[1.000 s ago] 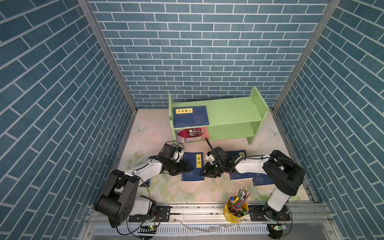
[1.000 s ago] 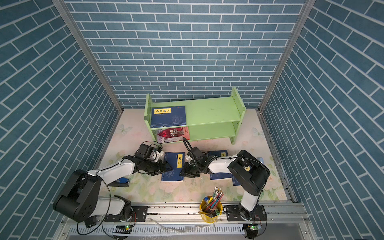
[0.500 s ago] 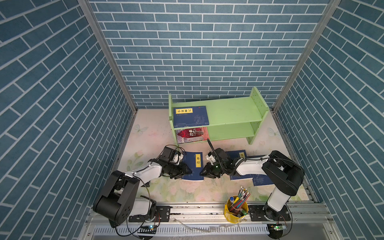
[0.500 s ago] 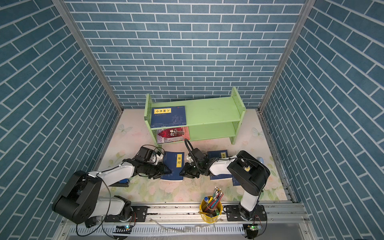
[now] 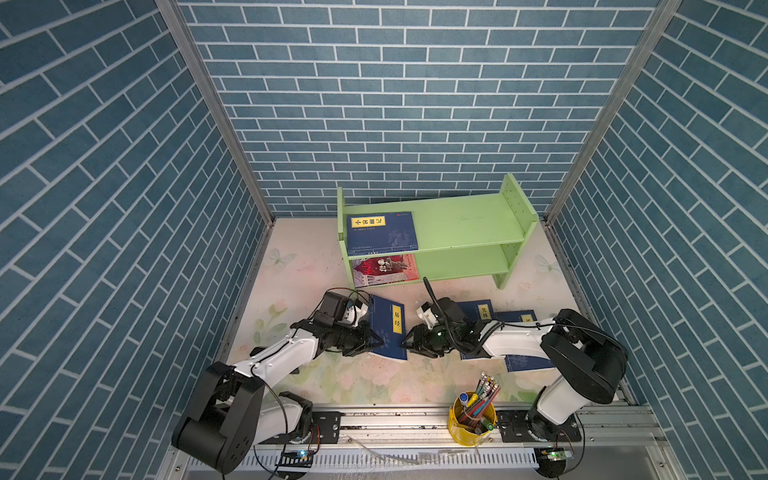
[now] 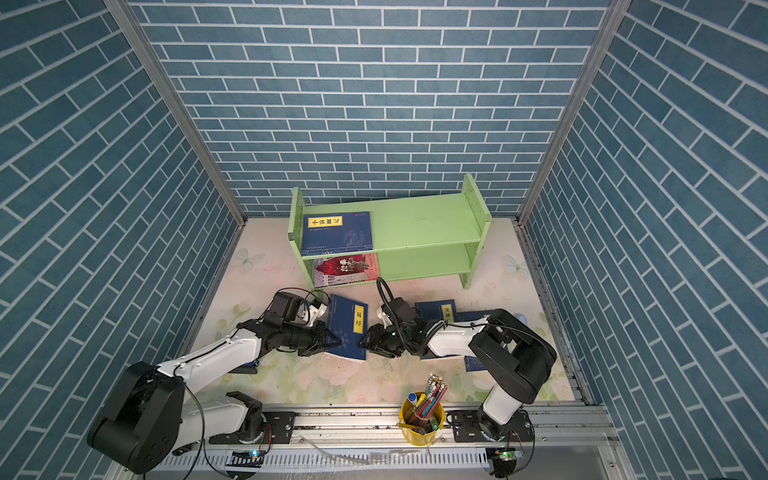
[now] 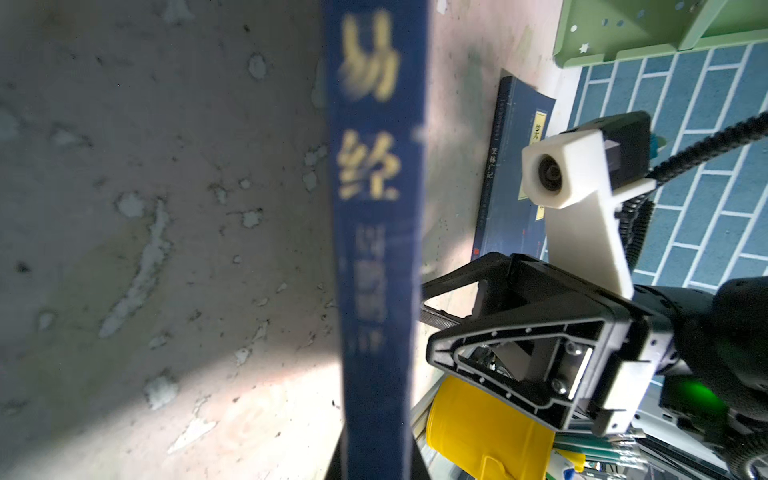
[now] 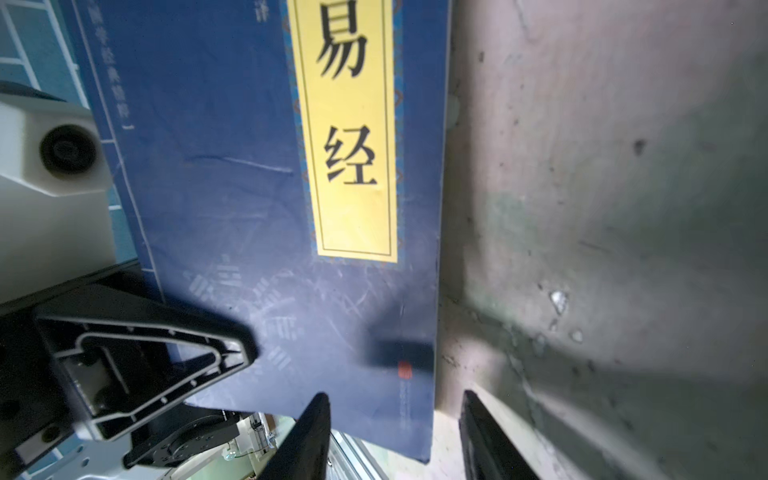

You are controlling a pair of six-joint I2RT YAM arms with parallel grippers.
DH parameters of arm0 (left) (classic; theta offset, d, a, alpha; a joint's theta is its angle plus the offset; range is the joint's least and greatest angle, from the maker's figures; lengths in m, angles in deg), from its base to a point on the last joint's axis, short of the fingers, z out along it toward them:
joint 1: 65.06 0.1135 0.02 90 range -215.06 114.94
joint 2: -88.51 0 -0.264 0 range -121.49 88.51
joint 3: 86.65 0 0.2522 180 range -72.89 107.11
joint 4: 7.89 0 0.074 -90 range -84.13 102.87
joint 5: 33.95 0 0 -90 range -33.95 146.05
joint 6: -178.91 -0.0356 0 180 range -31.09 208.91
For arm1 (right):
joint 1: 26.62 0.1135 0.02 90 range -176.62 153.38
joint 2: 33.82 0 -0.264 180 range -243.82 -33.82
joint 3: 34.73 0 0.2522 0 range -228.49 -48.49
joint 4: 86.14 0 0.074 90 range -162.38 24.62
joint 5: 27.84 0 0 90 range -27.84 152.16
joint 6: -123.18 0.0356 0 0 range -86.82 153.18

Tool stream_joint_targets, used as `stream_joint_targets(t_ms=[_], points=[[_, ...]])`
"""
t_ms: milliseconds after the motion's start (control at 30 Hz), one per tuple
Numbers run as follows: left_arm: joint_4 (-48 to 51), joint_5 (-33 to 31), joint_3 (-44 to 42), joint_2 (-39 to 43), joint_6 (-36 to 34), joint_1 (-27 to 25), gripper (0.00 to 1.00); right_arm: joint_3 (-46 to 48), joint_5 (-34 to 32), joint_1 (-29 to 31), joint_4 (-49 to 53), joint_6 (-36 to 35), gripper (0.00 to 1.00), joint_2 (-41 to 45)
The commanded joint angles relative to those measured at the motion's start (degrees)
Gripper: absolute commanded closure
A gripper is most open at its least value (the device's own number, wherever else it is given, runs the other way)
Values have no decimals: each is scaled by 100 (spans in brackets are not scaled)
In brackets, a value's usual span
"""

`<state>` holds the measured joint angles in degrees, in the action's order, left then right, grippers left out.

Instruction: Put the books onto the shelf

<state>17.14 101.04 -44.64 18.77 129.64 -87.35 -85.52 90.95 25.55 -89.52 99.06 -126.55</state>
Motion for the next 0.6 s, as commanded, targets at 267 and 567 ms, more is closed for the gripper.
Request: stream_joint_targets(t_ms=[267,567], points=[[-557,653,-46,455,592,-28,95,521,126,-66,-1383,987,46,298],[-1100,997,-92,533,1002,-24,98,719,48,-87,-1516,1126,46,417]])
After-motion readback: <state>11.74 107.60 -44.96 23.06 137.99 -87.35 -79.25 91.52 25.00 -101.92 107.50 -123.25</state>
